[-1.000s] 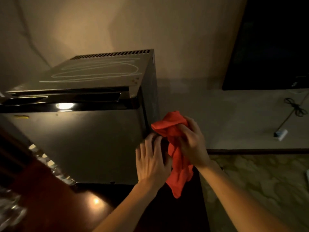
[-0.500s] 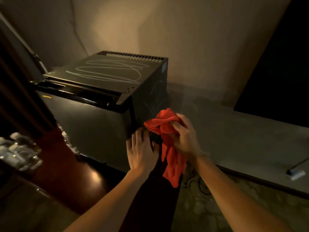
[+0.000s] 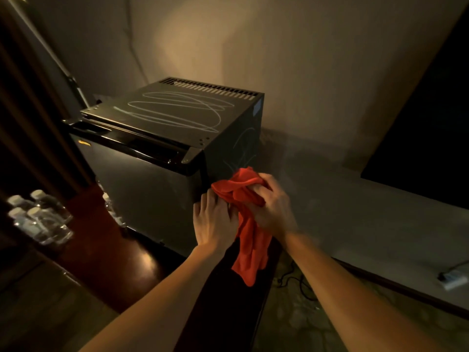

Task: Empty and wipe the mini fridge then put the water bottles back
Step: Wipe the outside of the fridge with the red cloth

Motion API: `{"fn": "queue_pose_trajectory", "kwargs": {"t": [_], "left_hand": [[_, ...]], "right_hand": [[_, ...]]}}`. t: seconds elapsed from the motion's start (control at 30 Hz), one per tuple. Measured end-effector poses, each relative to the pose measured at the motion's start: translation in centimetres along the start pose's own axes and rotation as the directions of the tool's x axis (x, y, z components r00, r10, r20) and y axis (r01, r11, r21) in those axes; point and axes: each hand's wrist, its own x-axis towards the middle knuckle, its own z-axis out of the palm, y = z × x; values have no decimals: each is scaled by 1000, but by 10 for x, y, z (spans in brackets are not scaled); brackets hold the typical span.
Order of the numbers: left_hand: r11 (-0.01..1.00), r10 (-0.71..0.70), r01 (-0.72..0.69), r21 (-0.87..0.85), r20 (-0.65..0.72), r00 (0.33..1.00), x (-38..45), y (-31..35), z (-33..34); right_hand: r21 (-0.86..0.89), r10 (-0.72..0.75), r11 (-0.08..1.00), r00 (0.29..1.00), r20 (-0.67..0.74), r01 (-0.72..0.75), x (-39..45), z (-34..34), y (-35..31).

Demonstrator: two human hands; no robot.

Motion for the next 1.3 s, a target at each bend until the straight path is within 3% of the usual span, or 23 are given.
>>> {"fn": "queue_pose_trajectory", "kwargs": {"t": [0.17,0.37,0.53,0.83,1.07,1.13,1.23,1.3], "left_hand": [[998,54,-54,-18,-18,998,-2,-10,1],[993,114,-110,37,-151,982,-6,-22,7],[998,22,-7,67,-214,977,-1,-13,18],[973,-91,171,153,-426,900,10,9,40],[933,-21,211,292,-542,840,13,3,59],[923,26,187,336,-542,840,10,-3,62],[908,69,160,387,-516,854,6,-10,67],[885,88,154,439,-484,871,3,-15,70]], "right_hand": [[-12,-40,999,999,-29,39,2,12,3],[43,-6,999,1000,-28,7,7,33,16],[106,-46,993,998,31,43,23,43,38],[215,-303,937,947,111,275,74,55,81],[246,-469,849,881,-58,468,113,66,111],[245,-345,897,929,-135,369,131,61,123],[322,91,947,972,-217,-17,170,57,152],[335,151,940,963,-225,-69,181,61,157]]}}
